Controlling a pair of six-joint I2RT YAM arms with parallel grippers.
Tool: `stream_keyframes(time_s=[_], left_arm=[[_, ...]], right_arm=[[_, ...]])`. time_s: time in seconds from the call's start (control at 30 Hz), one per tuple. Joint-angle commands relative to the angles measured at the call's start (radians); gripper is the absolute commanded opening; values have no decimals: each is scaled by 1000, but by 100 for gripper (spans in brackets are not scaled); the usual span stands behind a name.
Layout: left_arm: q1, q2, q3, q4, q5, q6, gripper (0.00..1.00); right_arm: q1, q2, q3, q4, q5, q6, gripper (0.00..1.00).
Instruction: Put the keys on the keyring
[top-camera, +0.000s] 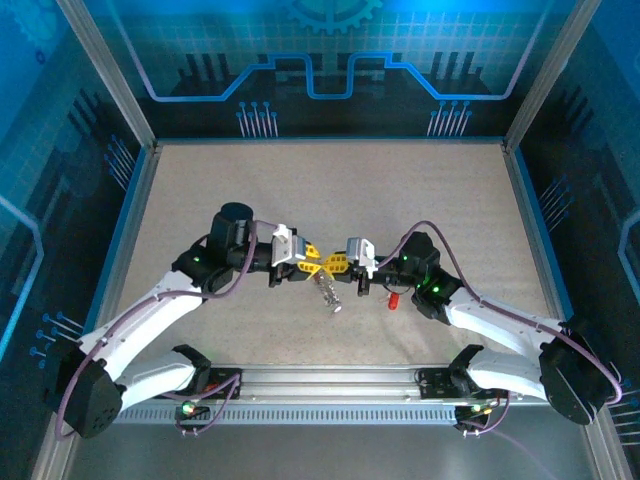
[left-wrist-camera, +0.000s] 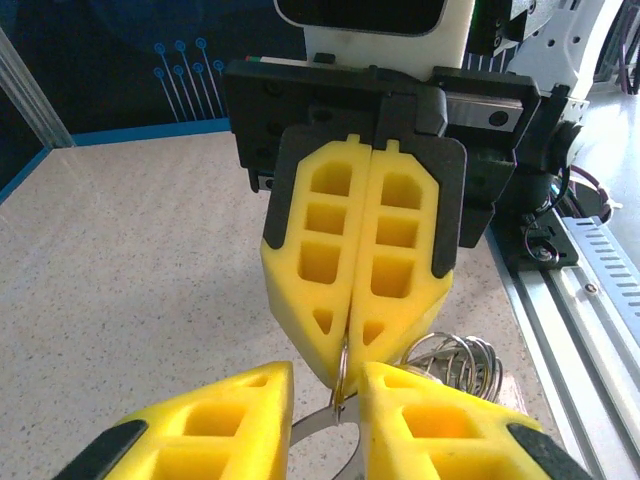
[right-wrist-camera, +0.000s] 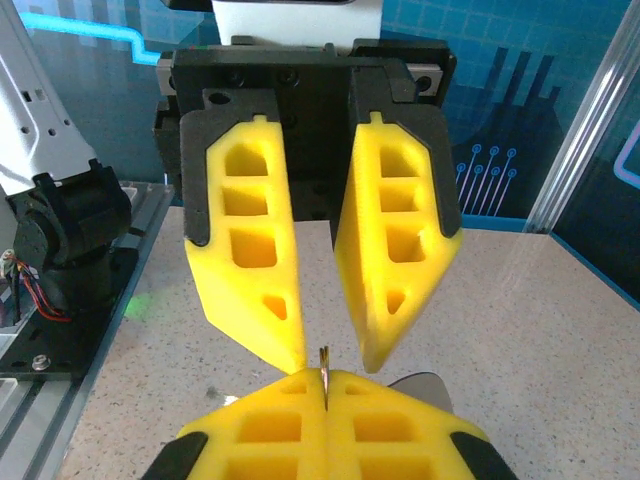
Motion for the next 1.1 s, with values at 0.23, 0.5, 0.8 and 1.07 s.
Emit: stream_keyframes(time_s=[0.23,0.5,0.8,1.07], left_arm=[[-15,21,40,-119,12,71,26],[-15,13,34,-115,12,73,17],[-15,19,44,-159,24,113,0],[-14,15,117,-235,-72,96,0]], right_arm=[[17,-13,18,59,24,-29,0],[17,-1,33,48,5,-33,0],[20,-12,41,44,13,-34,0],[16,-43,108,-240,42,-185,18]])
